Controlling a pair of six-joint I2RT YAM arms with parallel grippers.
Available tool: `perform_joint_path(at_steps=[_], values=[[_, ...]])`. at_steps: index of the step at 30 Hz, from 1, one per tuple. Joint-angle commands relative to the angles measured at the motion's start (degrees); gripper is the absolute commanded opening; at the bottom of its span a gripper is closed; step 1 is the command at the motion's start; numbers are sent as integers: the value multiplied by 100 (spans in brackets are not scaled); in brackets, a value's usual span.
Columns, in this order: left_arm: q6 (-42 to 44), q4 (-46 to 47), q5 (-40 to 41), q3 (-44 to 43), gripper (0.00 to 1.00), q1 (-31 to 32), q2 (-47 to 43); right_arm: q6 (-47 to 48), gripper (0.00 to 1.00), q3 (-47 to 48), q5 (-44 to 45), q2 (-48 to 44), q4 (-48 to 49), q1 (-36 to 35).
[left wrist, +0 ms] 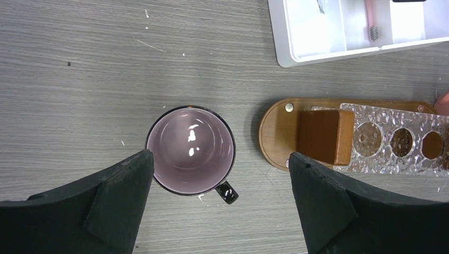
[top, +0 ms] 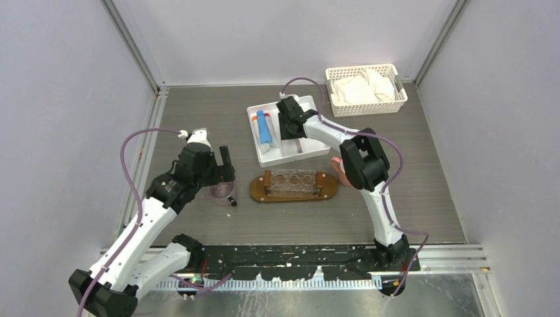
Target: Prepare toiletry sets of a toothbrush and toothpaste on the tray
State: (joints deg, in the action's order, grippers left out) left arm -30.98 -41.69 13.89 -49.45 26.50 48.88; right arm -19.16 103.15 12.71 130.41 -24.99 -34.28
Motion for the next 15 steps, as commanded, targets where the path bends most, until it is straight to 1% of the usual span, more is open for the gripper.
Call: perform_joint_path(at_steps=[1, 6, 11, 15], values=[[29, 219, -14, -3, 99, -20, -37, 157, 43, 107, 114, -491, 391, 69], [25, 227, -9, -3, 99, -22, -15, 288, 43, 167, 103, -550, 457, 70], [27, 212, -18, -36, 98, -22, -9, 436, 43, 636, 291, -245, 24, 70], [40, 168, 21, -56, 99, -22, -49, 573, 43, 805, 568, -75, -147, 64]])
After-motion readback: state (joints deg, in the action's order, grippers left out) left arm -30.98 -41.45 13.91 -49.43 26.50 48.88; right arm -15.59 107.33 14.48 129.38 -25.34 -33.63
